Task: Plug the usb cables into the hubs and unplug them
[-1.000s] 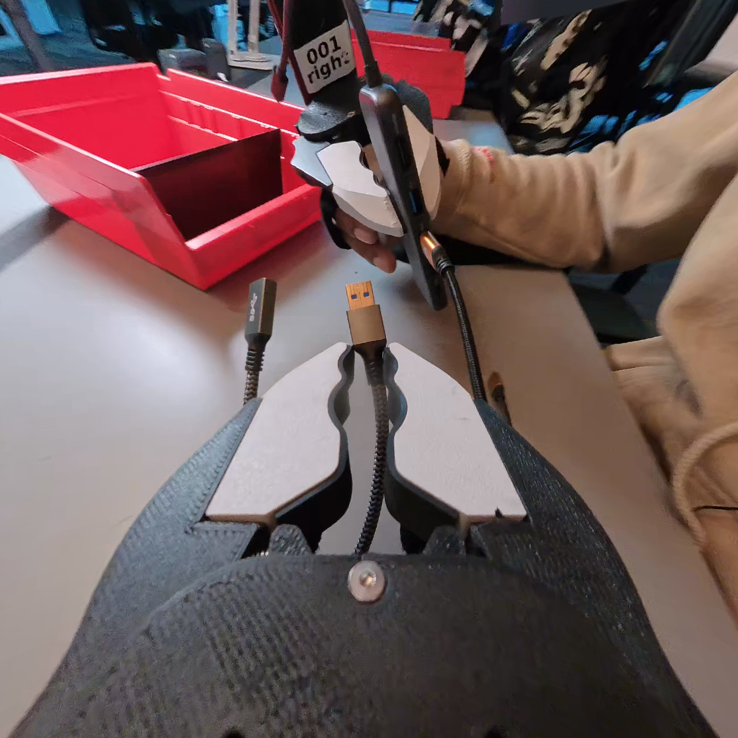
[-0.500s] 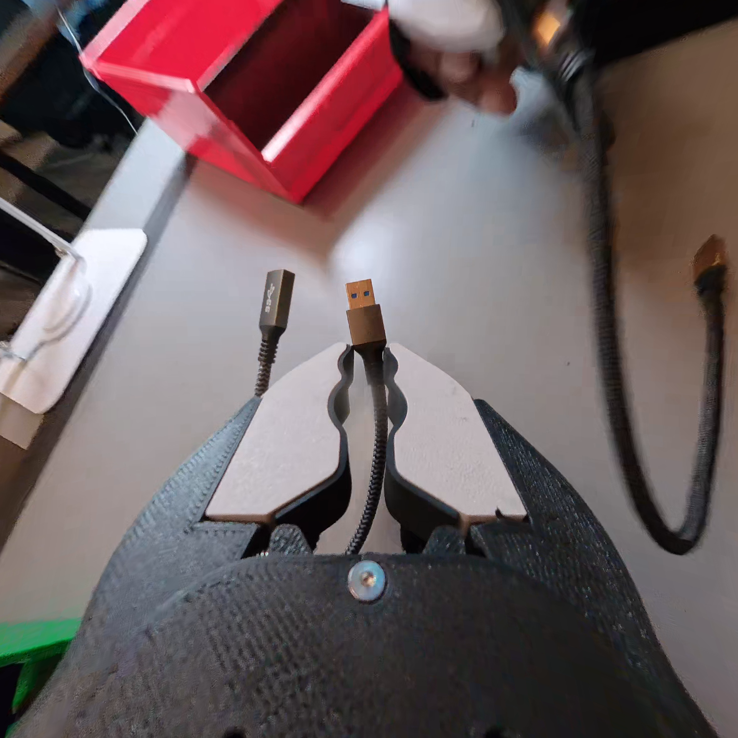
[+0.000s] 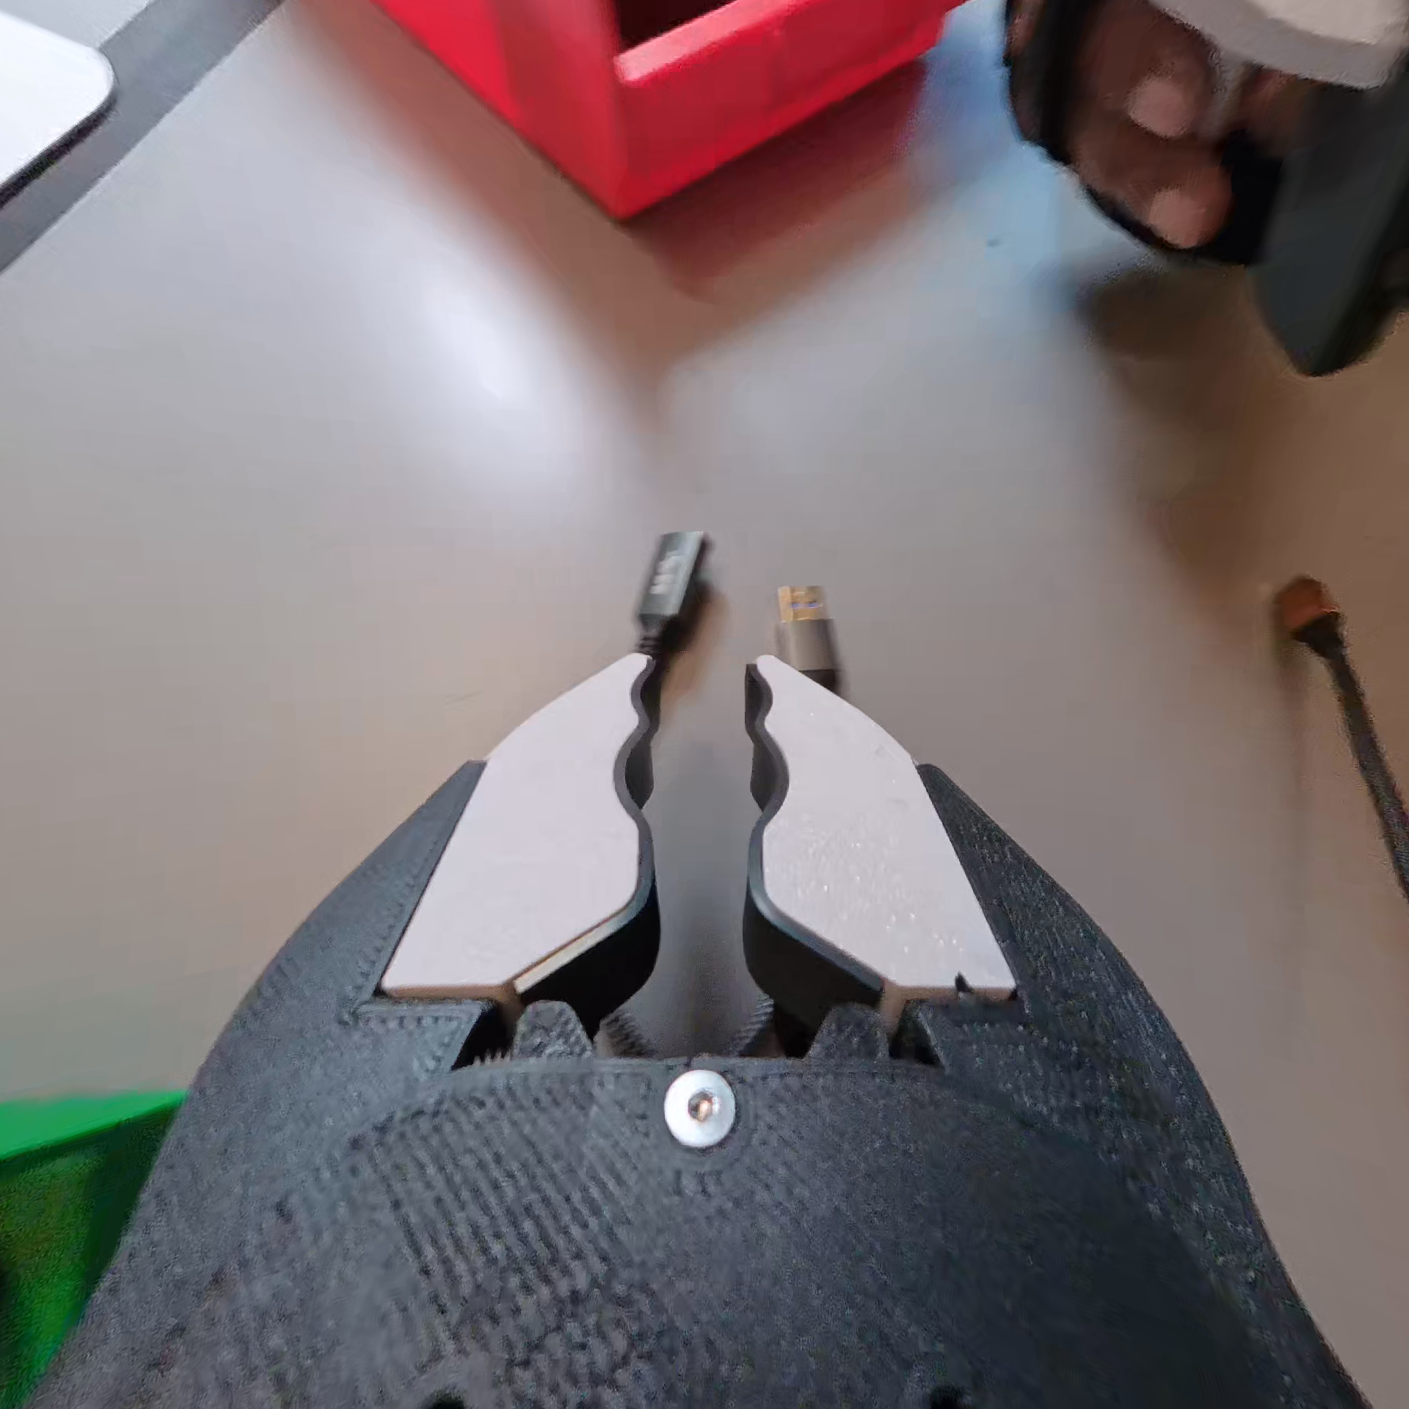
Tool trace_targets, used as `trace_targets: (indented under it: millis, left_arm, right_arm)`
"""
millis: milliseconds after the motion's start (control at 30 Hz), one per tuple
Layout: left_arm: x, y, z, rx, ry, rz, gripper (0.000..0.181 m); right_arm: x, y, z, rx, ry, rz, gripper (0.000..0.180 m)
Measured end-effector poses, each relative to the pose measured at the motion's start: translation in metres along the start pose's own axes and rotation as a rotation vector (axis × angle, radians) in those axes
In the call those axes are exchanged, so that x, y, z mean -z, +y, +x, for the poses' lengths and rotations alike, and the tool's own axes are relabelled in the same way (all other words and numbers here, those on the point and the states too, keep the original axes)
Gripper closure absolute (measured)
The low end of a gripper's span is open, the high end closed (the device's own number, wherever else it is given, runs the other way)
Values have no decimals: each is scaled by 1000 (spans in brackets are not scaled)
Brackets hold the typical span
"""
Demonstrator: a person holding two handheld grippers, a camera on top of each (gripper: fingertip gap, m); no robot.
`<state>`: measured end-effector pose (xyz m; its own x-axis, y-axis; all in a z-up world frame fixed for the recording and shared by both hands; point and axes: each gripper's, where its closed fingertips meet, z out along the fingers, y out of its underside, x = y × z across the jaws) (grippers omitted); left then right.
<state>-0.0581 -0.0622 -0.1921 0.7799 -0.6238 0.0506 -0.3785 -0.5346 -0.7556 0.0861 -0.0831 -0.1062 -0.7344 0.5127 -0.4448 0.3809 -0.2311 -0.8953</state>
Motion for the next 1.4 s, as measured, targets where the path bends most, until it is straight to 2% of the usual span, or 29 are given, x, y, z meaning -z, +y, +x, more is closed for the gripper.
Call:
trace_targets:
  millis: [167,300,400,500,567,633,733,867,967,1100,1233,1400]
  left_arm:
    - [-11,26,-23,-9,-34,-208,155]
    - [-15,27,-28,-73,-61,-240,163]
    - [-3,2,-46,-157,-229,-131,170]
    - [29,-37,-66,-223,-462,49,174]
    - [49,-55,-64,-307,-548,125,175]
    - [52,-58,-46,-385,-491,143,175]
    - [40,-35,-14,-457,-308,78,177]
    - [25,-3,10,-376,-88,-11,177]
    - [32,-9,-6,-284,-127,28,176]
    - [34,-8,-47,-135,-285,19,172]
    - [20,6,-76,-106,-409,-76,167]
    - [1,19,-88,-145,-456,-258,156]
  right_arm:
    - [-2,3,0,6,10,-24,168]
    - [-2,1,-1,14,14,-23,168]
    - [-2,0,0,24,24,-23,168]
    - [-1,-3,0,32,35,-10,168]
    - [0,-4,1,35,40,-5,168]
    - [0,-4,1,36,43,-5,168]
    - [1,-4,1,38,49,-4,168]
    - [0,-4,1,41,48,-5,168]
    - [0,-4,1,43,53,-7,168]
    - [0,-4,2,41,55,-7,168]
    - [0,-4,3,41,60,-10,168]
    - [1,-5,2,45,59,-9,168]
